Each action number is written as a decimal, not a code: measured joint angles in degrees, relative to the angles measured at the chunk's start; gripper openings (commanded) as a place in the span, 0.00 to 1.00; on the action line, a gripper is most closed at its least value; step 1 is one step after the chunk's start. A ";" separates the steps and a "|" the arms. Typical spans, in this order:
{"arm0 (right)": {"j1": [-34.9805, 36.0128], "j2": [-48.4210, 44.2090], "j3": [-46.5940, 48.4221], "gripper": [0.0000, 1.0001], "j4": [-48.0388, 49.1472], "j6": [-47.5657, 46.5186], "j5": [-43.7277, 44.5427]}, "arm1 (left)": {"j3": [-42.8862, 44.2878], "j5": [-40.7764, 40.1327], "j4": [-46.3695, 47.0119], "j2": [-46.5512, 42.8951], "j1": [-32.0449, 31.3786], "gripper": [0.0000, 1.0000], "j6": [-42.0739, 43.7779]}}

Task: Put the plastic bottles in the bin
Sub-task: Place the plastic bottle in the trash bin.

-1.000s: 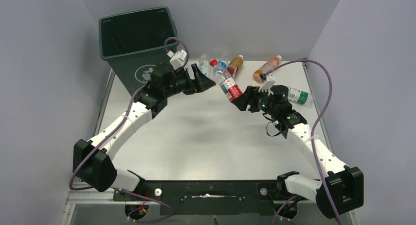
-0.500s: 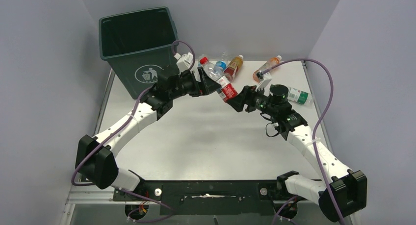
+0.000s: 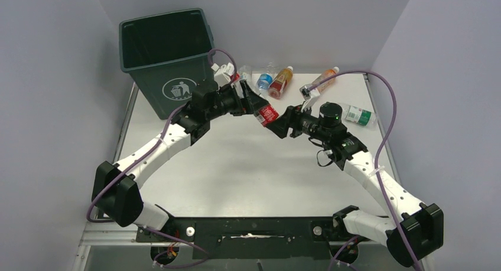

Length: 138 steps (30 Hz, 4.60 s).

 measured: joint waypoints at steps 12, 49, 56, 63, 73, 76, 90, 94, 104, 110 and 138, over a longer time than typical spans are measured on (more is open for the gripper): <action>2.34 0.35 0.02 0.47 -0.11 -0.28 1.25 | 0.76 -0.90 -0.44 1.01 -0.76 0.59 0.13; 3.37 0.96 1.42 0.98 -1.49 -2.36 6.91 | 8.28 -1.11 -9.97 2.93 4.79 0.47 6.51; 2.80 0.98 2.97 0.98 -4.42 -3.85 10.36 | 11.67 0.59 -12.17 2.93 10.93 0.47 7.78; -2.60 1.29 4.04 0.98 -8.90 -4.94 14.73 | 18.43 2.32 -14.69 2.93 16.79 0.47 9.22; -11.41 8.68 9.11 0.98 -17.31 -5.35 27.63 | 25.70 7.80 -14.82 2.93 28.37 0.48 8.81; -12.85 11.15 10.54 0.98 -18.67 -5.77 30.49 | 26.93 9.73 -13.88 3.19 31.89 0.48 7.58; -31.56 18.05 12.20 0.98 -18.88 -6.08 31.50 | 29.68 17.11 -4.26 7.69 44.44 0.48 -0.22; -36.79 21.62 12.63 0.98 -17.46 -4.96 29.75 | 30.23 18.05 -1.42 9.73 48.00 0.48 -2.58; -43.89 30.18 15.96 0.98 -15.85 -3.50 30.29 | 32.15 18.18 1.44 16.37 49.62 0.48 -3.93; -48.11 32.83 17.59 0.98 -14.71 -2.97 31.08 | 32.15 17.62 1.53 19.23 49.64 0.49 -3.74; -46.34 48.94 32.17 0.98 -12.92 -1.75 31.56 | 34.05 14.82 -9.66 19.89 50.07 0.83 1.57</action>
